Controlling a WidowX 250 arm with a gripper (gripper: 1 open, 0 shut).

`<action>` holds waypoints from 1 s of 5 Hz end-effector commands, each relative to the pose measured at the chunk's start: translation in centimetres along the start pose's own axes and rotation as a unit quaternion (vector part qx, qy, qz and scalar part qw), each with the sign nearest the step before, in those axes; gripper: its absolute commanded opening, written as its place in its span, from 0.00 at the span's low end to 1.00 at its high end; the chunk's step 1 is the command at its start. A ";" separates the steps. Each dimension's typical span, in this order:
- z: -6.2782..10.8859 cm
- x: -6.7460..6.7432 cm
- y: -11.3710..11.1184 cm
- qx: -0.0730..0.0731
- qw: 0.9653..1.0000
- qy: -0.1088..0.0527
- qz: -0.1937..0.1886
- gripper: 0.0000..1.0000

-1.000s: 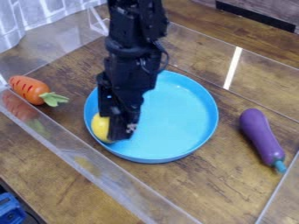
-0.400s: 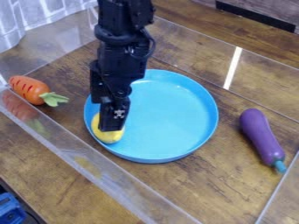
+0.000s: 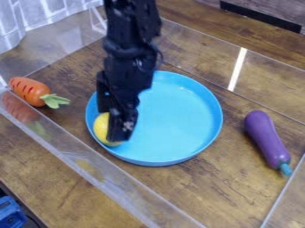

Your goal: Remove the lemon from the blue tray and put it on the table

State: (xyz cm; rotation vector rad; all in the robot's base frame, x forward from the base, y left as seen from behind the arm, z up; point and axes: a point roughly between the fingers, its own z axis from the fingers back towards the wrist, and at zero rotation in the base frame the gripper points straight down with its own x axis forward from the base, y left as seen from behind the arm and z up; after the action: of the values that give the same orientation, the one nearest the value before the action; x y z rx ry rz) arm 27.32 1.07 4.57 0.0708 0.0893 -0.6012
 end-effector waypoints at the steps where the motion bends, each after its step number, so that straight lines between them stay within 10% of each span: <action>1: 0.5 0.0 0.8 0.016 1.000 -0.005 -0.015 1.00; 2: 0.6 -0.6 1.6 0.016 1.000 -0.003 -0.007 1.00; 3: 1.1 -1.5 1.6 0.016 1.000 -0.004 -0.006 0.00; 4: 1.8 -2.5 1.6 0.017 1.000 -0.005 -0.005 0.00; 5: 1.1 -2.5 2.3 0.021 1.000 -0.001 -0.021 1.00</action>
State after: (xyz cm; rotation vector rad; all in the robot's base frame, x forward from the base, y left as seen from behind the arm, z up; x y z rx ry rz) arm 26.07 3.67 5.17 0.0971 0.1070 -0.6610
